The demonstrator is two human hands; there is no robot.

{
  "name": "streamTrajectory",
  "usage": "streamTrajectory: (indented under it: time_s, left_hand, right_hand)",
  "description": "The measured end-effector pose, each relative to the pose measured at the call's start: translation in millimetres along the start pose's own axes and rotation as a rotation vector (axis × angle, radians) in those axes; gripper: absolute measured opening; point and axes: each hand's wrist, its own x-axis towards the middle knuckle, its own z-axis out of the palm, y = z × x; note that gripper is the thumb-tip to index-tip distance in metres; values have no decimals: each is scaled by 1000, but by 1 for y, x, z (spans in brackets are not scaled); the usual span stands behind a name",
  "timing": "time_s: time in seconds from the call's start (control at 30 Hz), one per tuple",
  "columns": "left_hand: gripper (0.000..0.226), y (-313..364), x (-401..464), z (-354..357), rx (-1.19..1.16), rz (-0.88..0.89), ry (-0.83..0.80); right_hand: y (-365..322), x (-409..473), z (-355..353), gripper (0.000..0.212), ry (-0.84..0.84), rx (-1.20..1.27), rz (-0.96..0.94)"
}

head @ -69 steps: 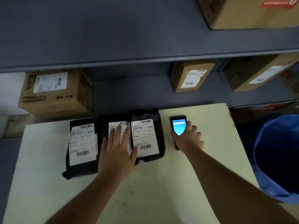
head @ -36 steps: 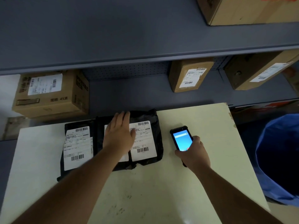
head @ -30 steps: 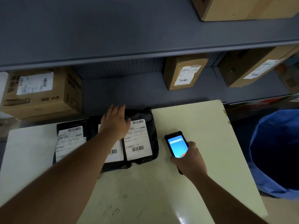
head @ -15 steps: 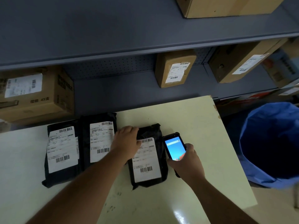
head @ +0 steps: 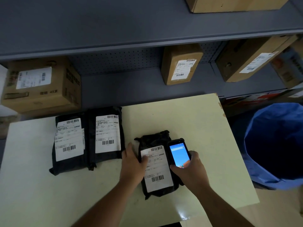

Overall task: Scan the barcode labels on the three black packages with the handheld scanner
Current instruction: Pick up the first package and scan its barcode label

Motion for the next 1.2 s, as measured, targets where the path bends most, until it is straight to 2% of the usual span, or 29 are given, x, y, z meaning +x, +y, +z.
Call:
streamTrajectory:
  time_s: [0.1,0.2,0.33,0.47,0.6,0.73,0.87,1.0,1.1,1.2]
  left_hand:
    - [43,-11,-13,14,-119,-144,-109]
    - [23,-6,-27,24,-296,-231,-134]
    - [16,7,-32,29,-475,-330,-174]
    - [8,4,-26,24,-523,-347,-260]
    - [22,-2,-21,15,-537,-382,-382]
    - [32,-5,-22,5,-629,-357,-410]
    - [31,-2,-24,-10,-610,-297,-370]
    - [25,13,-24,-37,-587,-178,-265]
    - [19,21,-22,-58,-583,-118,-224]
    - [34,26,-20,-75,-570,-83,-182]
  right_hand:
    - [0,-2,3,66,-28,20,-6]
    - [-2,-6,5,63,-85,77,1]
    - [-4,-10,8,63,-128,116,8]
    - [-2,-11,6,64,-127,147,22]
    - [0,-14,3,63,-162,173,31]
    - [-3,-22,3,63,-205,153,11]
    - [-12,-32,-6,68,-179,55,-41]
    - [-28,-49,-30,69,-120,-115,-116]
    - [-43,-65,-50,68,-161,-288,-169]
    - [-57,-84,-63,67,-198,-420,-213]
